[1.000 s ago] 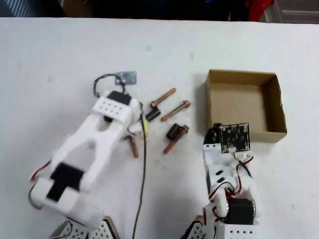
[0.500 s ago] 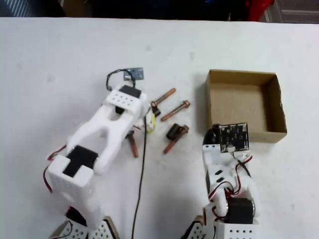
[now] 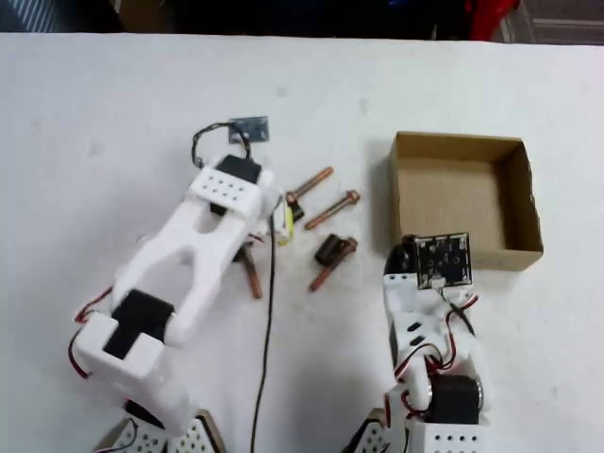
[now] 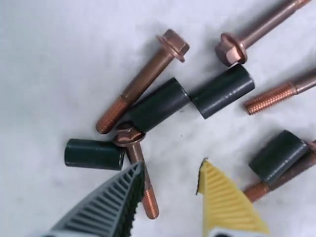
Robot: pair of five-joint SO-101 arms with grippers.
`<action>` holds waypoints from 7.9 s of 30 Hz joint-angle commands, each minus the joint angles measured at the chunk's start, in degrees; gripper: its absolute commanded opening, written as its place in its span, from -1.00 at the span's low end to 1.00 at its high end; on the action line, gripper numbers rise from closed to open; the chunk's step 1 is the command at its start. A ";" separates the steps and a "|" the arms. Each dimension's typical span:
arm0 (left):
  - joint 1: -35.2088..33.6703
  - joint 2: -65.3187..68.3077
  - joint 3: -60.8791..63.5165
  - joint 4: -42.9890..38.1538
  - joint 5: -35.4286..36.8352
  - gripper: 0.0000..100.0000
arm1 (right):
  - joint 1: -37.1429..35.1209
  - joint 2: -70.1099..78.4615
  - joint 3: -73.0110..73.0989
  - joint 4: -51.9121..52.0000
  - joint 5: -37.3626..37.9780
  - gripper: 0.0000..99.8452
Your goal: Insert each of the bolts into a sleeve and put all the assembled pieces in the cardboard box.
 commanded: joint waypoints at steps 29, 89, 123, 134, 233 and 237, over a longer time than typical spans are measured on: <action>-3.65 -3.47 10.29 -10.73 0.53 -0.59 | 0.04 -0.48 0.70 -1.80 0.00 -0.96; 2.15 -4.09 7.38 -13.98 -9.67 -0.96 | -0.04 -0.48 3.78 -6.11 -0.53 -0.96; 3.56 -25.19 -21.10 20.13 -11.87 -0.96 | -25.54 -0.48 9.32 -16.13 -0.35 -0.97; 3.91 -48.92 5.89 -1.14 -15.12 -0.96 | -27.12 -0.48 12.75 -26.07 -0.53 -0.97; 13.85 -86.11 48.18 -47.03 -23.03 -0.95 | -33.80 -0.48 12.75 -41.01 -7.21 -0.97; 14.20 -86.11 48.18 -46.95 -23.03 -0.95 | -33.80 -0.48 12.75 -41.01 -7.21 -0.97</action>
